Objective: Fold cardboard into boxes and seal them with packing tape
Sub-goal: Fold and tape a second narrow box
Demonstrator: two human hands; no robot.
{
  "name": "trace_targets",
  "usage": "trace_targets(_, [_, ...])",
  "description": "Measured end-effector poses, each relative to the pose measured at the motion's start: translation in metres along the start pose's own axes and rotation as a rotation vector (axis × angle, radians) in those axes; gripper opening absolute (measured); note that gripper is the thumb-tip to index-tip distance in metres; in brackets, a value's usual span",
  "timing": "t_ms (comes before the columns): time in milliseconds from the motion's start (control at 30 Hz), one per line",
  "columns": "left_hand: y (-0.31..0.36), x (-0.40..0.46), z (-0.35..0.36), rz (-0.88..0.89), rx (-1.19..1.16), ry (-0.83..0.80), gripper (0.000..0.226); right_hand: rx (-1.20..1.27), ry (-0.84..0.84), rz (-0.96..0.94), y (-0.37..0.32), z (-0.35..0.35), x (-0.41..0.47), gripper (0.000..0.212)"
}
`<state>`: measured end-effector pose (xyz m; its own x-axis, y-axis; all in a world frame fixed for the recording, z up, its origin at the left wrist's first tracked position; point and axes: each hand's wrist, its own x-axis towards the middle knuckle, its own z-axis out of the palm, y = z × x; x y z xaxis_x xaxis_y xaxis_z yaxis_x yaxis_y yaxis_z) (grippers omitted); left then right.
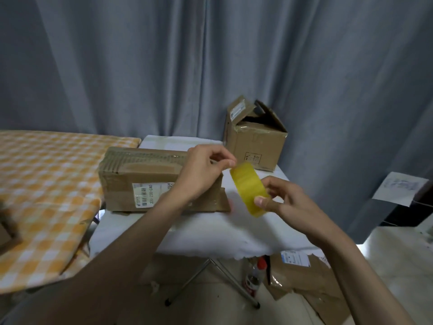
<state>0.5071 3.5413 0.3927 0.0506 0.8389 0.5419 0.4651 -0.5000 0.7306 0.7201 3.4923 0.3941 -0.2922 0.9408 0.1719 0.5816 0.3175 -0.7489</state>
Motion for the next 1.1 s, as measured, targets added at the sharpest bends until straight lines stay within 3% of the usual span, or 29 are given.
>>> trace_targets(167, [0.013, 0.016, -0.02, -0.219, -0.165, -0.178, 0.01, 0.241, -0.055, 0.089, -0.011, -0.001, -0.004, 0.038])
trace_targets(267, [0.018, 0.032, -0.034, -0.228, -0.178, -0.292, 0.01, 0.372, 0.024, 0.107, -0.013, 0.0, -0.002, 0.052])
trace_targets(400, [0.025, 0.071, -0.042, -0.138, 0.056, -0.277, 0.016, 0.513, 0.125, 0.134, -0.018, 0.009, 0.001, 0.043])
trace_targets(567, [0.018, 0.114, -0.046, 0.022, 0.429, -0.219, 0.01, 0.624, 0.074, 0.291, -0.012, 0.018, 0.007, 0.034])
trace_targets(800, [-0.012, 0.125, -0.022, 0.044, 0.576, -0.291, 0.017, 0.656, 0.064, 0.243, -0.008, 0.053, 0.008, 0.044])
trace_targets(1100, [-0.051, 0.121, -0.016, 0.006, 0.584, -0.319, 0.01, 0.588, -0.017, 0.299, -0.001, 0.067, 0.02, 0.038])
